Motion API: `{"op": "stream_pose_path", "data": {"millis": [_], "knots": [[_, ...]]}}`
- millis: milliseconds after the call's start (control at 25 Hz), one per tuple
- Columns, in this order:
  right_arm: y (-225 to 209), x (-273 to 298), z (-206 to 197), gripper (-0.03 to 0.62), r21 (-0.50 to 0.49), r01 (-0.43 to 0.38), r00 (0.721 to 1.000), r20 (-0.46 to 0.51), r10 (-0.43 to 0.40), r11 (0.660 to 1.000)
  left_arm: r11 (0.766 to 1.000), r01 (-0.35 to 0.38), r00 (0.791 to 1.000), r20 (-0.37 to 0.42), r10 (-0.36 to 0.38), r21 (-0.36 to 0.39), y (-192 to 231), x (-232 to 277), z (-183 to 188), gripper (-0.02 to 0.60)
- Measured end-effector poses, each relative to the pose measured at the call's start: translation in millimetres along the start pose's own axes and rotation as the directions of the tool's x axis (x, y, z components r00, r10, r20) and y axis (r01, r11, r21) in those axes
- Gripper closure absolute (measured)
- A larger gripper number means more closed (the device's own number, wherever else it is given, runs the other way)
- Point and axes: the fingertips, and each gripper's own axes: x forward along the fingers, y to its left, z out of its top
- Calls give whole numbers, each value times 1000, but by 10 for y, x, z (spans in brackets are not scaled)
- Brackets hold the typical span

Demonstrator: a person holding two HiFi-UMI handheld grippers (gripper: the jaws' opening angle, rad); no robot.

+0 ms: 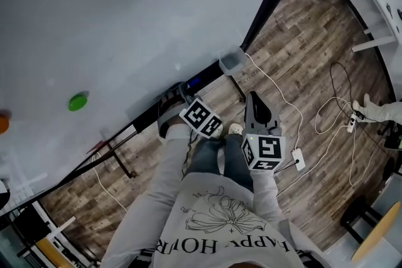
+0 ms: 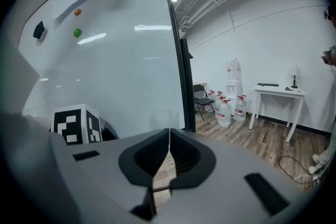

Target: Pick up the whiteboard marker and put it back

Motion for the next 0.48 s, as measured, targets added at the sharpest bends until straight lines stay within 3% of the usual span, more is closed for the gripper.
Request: {"op": "stream_pose_path", "data": {"millis": [480], "knots": [[-193,-42,-22,589,0,-11,1000,-23,11,1000,997,-70,996,-51,69,-20,30,30,6,520]]}}
